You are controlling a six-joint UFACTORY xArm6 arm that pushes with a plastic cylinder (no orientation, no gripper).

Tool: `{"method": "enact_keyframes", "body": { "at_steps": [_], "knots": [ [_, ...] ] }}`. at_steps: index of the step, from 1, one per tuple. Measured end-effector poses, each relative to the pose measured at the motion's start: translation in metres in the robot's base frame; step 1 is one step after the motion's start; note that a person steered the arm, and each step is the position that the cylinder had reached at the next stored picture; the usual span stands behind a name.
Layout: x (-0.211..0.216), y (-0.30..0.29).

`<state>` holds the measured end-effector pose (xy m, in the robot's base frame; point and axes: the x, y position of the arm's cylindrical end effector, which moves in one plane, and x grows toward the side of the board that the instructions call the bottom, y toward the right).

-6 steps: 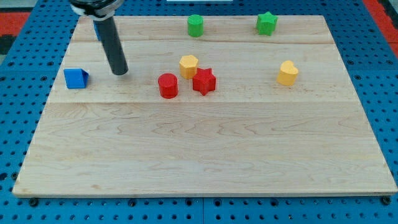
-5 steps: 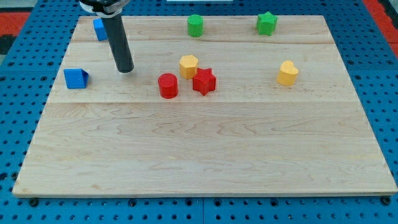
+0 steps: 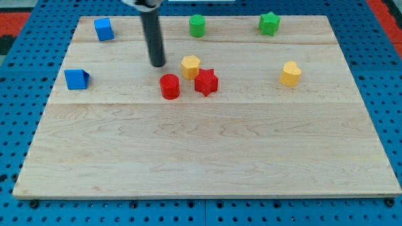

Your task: Slide the yellow hexagon to the yellow heart

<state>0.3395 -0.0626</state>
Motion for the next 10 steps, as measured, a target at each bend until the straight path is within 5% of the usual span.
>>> {"method": "enact_keyframes", "body": {
  "at_steps": [3,7,10],
  "knots": [
    [-0.013,0.04],
    [0.049,0.038],
    [-0.002,0.063]
  ]
}}
